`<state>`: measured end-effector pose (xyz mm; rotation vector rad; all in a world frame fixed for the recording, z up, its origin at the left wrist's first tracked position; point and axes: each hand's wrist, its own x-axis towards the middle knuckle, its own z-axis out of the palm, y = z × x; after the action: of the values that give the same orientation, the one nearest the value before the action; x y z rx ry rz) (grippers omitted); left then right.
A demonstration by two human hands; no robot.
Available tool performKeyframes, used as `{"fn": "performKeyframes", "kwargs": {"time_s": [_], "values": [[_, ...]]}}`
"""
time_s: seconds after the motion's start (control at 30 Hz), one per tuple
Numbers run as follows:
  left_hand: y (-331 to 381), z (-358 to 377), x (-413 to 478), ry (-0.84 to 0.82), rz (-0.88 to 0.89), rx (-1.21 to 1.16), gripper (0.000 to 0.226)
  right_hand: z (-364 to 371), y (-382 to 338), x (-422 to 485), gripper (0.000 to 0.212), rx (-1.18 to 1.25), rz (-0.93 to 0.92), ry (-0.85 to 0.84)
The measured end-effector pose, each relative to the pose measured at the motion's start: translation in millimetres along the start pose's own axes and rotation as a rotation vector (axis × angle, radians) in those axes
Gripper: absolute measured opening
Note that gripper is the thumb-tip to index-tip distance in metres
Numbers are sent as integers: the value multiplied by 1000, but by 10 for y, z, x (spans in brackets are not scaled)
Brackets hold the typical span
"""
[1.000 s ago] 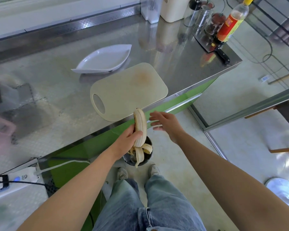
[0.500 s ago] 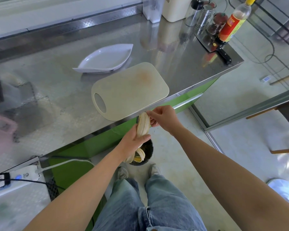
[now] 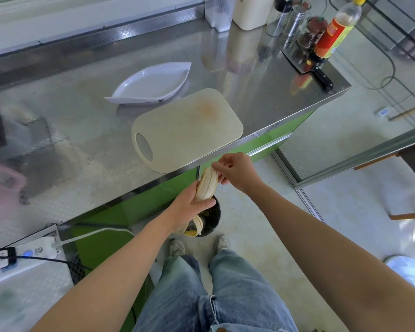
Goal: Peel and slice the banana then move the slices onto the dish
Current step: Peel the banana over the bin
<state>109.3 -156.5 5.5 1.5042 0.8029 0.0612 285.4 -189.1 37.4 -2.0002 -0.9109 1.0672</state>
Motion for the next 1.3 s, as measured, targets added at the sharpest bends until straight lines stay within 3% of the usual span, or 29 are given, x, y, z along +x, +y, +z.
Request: {"fn": "performKeyframes", "kwargs": {"time_s": [0.3,0.4,0.5,0.7,0.83,1.0,1.17,1.3], "values": [[-47,52,12,121,-17,-16,35,111,0,-54,24,188,95,69],[-27,47,5,168,-5,-52,42,153,-13,-70,26,446,260,83],[61,61,-2,205,12,-263,15,210,6,-67,26,688,450,130],[46,9,20,272,-17,-556,40,208,310,-49,16,867,742,208],[28,-38,38,276,-19,-623,59,175,605,-111,25,696,823,194],[34,-58,36,321,-21,-637,43,97,903,-204,28,435,868,197],[23,-33,57,392,-44,-657,43,111,1029,-220,35,243,856,164],[11,-43,80,413,-71,-649,38,107,1024,-199,29,97,806,89]]}}
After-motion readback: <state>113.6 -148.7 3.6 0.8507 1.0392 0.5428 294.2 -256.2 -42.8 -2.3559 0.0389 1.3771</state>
